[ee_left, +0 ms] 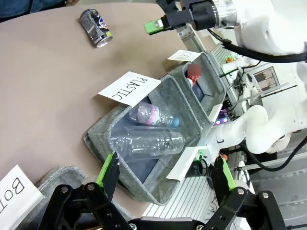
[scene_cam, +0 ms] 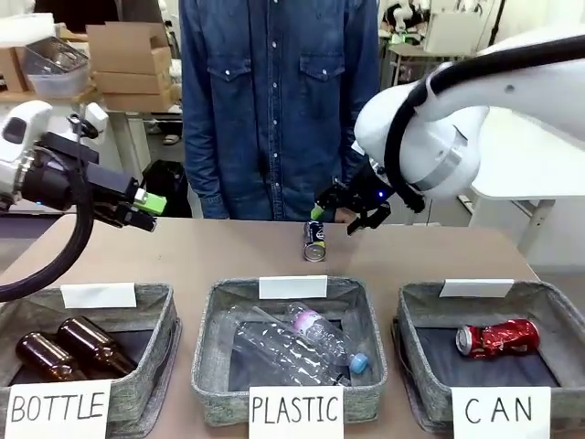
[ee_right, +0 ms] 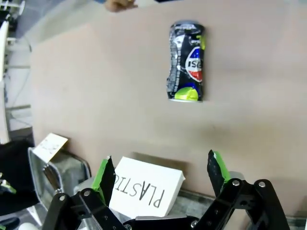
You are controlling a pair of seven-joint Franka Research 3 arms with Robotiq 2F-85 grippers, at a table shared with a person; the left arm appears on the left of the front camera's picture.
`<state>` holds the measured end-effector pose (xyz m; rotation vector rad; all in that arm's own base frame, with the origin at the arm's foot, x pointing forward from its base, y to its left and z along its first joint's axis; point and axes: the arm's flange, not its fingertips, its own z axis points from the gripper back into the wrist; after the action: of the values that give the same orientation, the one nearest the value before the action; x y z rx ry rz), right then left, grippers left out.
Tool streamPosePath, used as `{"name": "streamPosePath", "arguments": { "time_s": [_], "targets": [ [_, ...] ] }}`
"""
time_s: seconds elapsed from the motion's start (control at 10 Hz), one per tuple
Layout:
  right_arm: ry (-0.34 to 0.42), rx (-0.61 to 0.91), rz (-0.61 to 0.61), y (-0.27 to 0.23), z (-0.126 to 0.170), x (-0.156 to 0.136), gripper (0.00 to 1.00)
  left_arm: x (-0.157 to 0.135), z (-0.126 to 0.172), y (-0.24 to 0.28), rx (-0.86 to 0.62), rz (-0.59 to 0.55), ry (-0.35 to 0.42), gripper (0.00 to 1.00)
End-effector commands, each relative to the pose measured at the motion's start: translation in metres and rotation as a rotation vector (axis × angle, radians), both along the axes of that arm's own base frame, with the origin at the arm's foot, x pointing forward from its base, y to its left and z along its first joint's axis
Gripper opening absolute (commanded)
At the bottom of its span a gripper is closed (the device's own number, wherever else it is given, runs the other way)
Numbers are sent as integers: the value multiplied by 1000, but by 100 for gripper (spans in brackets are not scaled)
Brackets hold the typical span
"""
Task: Sort the can waste into the basket.
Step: Pick up the can waste from the table and place it in the right Fabric basket.
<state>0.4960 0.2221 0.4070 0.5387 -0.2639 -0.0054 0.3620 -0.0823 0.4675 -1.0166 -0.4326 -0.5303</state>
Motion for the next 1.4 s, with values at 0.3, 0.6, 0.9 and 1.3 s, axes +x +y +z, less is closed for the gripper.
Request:
{"name": "streamPosePath", "arguments": {
  "time_s": [0.3,0.6,0.9,1.3],
  "targets": [
    [-4,-67,150,46,-11,37,100,0,0,-1,-24,-1,-10,100],
    [-12,-250,37,65,-46,87,100,0,0,-1,-24,-1,-10,100],
    [50,-274,114,81,-69,96,100,0,0,-1,-24,-1,-10,100],
    [73,-380,-30,85,-101,111,100,0,0,-1,-24,-1,-10,100]
  ]
}}
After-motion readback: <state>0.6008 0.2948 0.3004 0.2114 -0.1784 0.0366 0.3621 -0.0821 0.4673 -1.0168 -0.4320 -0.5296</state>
